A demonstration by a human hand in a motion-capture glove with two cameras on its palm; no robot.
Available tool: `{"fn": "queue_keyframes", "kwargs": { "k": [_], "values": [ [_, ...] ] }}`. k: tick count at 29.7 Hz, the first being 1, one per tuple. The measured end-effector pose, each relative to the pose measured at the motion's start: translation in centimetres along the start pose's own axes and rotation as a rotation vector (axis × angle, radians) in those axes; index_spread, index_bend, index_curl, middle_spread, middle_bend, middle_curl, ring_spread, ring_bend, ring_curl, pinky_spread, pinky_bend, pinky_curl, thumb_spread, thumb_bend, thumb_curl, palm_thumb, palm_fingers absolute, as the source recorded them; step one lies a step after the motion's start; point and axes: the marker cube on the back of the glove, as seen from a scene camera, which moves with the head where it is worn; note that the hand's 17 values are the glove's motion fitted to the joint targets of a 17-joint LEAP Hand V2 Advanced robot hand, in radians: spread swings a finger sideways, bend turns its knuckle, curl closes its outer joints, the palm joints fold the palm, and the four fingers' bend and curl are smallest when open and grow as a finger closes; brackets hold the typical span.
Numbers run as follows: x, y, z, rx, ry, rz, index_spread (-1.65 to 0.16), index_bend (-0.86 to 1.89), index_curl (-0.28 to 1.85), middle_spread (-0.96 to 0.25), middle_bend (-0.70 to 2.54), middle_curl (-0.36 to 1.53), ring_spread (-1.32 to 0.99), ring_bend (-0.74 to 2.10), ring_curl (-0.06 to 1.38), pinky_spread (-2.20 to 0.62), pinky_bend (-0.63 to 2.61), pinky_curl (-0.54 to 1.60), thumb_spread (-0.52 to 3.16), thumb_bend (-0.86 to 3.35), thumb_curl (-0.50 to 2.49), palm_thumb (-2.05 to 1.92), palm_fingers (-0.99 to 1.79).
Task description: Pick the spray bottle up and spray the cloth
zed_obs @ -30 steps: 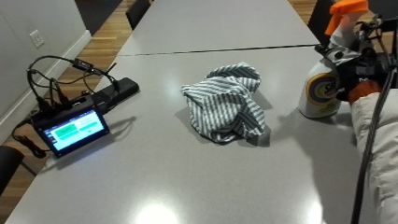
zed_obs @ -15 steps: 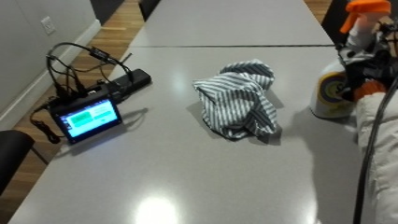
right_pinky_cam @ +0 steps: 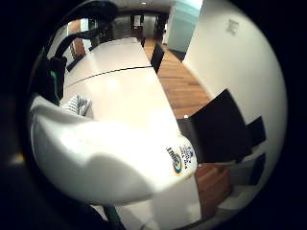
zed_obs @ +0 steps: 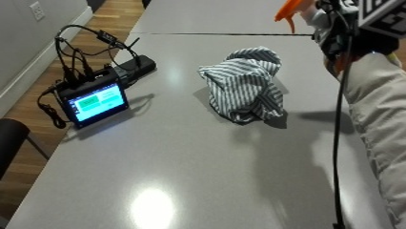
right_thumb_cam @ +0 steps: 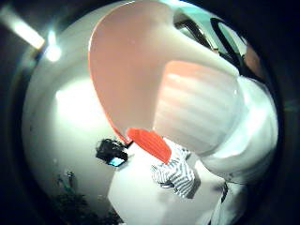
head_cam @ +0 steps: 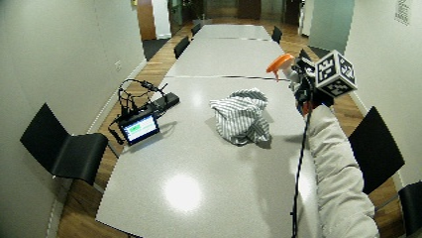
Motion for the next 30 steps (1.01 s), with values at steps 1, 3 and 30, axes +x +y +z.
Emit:
{"fn": "queue_keyframes", "kwargs": {
  "k": [1,3,30],
  "values": [
    [-1.0,-0.4,-0.2,0.000,0.052,-0.035,-0.26,0.18,0.50,-0.11,0.39,0.50,-0.17,0.51,0.48,-0.19,0.35,0.43,0.45,0.11,0.54,1.20,1.09],
    [-3.0,-1.1,-0.4,0.001,0.143,-0.094,-0.26,0.18,0.51,-0.11,0.39,0.50,-0.17,0.51,0.48,-0.19,0.35,0.44,0.45,0.10,0.55,1.20,1.09],
    [-7.3,-1.2,0.6,-0.014,0.401,-0.208,-0.26,0.17,0.54,-0.12,0.36,0.57,-0.18,0.49,0.54,-0.21,0.32,0.50,0.39,-0.02,0.64,1.23,1.10]
  ]
}}
